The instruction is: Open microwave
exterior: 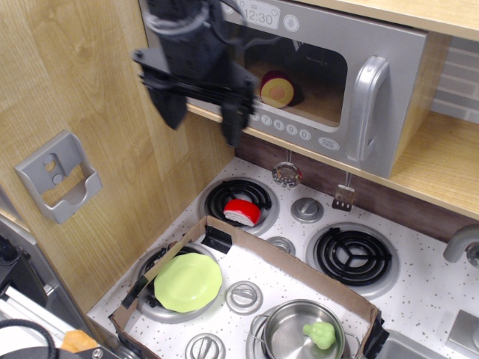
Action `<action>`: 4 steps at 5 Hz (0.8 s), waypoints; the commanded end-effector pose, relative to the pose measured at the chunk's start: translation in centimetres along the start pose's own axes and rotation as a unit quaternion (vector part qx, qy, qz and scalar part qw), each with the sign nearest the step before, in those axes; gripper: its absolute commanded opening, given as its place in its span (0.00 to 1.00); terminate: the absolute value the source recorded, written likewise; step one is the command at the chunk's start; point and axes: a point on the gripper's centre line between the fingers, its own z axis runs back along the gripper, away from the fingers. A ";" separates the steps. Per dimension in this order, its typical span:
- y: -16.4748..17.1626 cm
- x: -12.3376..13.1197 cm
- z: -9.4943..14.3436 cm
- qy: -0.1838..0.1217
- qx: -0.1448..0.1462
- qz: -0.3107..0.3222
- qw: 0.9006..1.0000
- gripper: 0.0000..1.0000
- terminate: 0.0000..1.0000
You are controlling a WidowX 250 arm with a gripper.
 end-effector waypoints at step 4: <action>-8.9 5.9 -1.4 -0.070 -0.056 -0.073 0.993 1.00 0.00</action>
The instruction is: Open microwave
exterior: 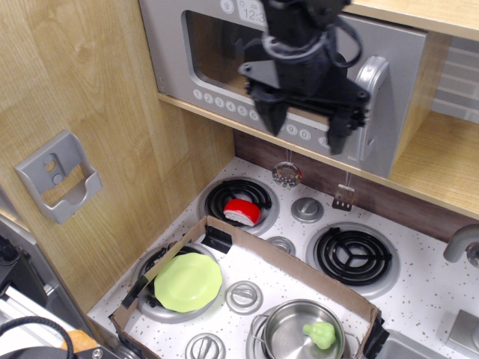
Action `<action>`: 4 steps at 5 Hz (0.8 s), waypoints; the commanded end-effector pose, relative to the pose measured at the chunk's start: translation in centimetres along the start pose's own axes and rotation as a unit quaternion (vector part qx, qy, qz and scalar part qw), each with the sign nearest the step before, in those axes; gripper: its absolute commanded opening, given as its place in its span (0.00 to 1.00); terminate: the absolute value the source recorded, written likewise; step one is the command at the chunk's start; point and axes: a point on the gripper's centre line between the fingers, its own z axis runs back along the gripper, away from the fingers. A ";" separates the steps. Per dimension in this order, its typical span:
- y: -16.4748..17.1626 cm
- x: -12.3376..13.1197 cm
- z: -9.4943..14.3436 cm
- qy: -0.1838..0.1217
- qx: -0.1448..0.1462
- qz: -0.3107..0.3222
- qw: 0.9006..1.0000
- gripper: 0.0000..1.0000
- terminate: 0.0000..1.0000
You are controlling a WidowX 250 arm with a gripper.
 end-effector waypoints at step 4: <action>-1.1 5.5 -1.2 -0.050 -0.023 -0.025 0.998 0.00 0.00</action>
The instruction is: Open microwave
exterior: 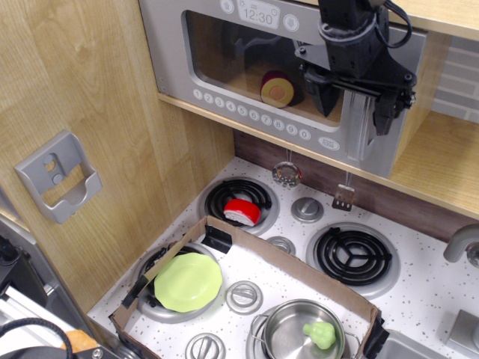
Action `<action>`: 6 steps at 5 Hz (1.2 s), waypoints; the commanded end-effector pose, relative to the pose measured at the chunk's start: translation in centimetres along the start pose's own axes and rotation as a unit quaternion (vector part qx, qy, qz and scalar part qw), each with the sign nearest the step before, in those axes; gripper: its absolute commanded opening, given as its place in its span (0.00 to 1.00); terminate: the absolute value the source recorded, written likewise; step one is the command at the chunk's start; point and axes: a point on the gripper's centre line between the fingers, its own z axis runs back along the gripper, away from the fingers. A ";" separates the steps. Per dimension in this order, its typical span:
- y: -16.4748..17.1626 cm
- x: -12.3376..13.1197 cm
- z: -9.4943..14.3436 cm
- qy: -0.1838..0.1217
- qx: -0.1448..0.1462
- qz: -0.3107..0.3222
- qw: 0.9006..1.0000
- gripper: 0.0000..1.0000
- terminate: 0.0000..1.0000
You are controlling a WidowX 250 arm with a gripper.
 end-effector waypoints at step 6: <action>3.2 -7.6 4.6 0.036 0.090 0.172 0.980 1.00 0.00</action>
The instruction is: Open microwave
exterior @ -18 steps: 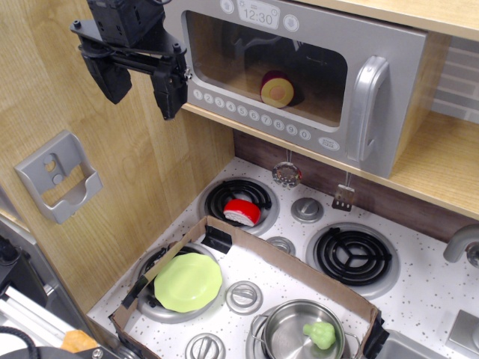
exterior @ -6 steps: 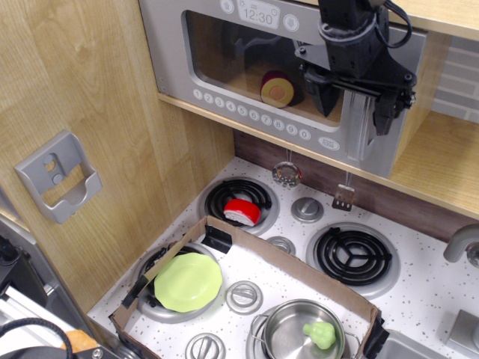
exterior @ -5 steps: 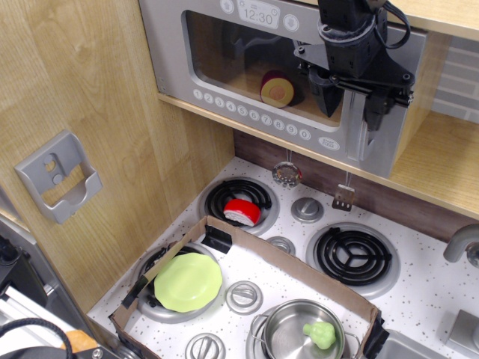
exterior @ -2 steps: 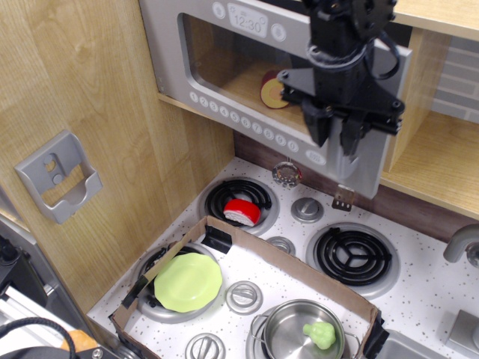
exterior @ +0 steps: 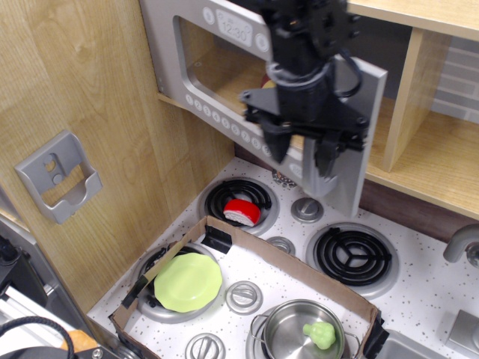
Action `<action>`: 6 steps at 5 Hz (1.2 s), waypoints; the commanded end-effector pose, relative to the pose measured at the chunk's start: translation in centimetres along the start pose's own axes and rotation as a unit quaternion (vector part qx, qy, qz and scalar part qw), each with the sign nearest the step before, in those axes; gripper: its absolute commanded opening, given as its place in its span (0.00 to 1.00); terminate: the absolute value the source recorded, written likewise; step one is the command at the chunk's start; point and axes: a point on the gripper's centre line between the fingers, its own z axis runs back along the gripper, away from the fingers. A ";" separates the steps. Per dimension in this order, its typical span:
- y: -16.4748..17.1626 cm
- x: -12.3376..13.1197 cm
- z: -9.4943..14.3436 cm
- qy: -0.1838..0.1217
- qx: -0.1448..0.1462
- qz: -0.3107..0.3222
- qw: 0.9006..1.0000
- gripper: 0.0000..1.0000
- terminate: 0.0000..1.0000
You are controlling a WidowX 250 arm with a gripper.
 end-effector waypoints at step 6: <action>-10.8 -3.3 4.8 -0.033 -0.088 -0.183 0.979 1.00 0.00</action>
